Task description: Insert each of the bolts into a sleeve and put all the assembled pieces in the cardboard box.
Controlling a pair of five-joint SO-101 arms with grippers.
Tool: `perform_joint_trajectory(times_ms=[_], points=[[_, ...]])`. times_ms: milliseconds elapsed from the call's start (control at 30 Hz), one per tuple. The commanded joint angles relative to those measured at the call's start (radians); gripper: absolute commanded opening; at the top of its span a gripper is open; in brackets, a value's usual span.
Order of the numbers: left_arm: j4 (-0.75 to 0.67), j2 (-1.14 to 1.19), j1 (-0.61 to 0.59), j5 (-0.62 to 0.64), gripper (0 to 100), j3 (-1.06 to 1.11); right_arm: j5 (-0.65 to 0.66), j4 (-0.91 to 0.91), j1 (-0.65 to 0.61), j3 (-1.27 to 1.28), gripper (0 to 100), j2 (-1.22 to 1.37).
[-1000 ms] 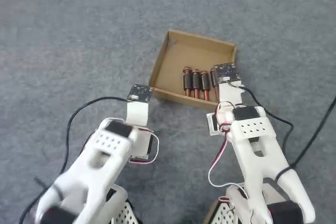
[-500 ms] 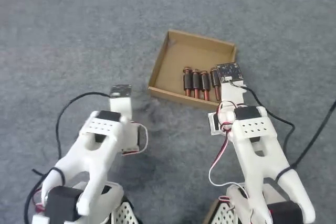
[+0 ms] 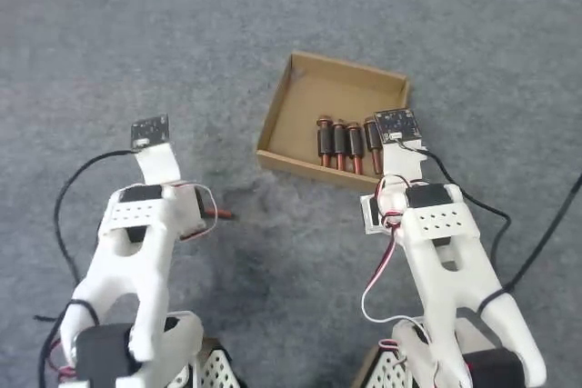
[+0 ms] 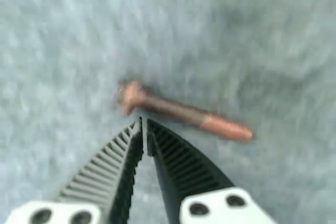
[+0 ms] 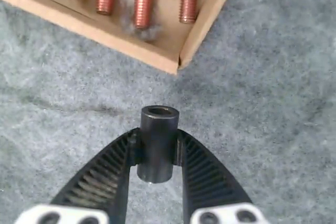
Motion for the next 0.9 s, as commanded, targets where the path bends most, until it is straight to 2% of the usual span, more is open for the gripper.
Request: perform_joint_trajectory(times_ms=[0,200,333,533,667,867], points=[[-0.146,0.049,-0.008,-0.008,2,-0.065,0.008,-0.008,0.015,-0.011,0.6,-0.056],[-0.06,0.236,-0.003,0.011,2,-0.254,0.009,-0.007,0.015,-0.011,0.6,-0.056],[0.012,0.288,0.005,0.158,2,-0.36,0.012,-0.01,0.013,-0.011,0.6,-0.056],[0.215,0.213,0.117,0.411,2,-0.44,0.014,-0.013,0.015,-0.011,0.6,-0.056],[0.215,0.199,0.146,0.526,2,-0.44,0.014,-0.013,0.015,-0.011,0.6,-0.056],[0.143,0.199,0.089,0.557,2,-0.403,0.014,-0.013,0.015,-0.011,0.6,-0.056]])
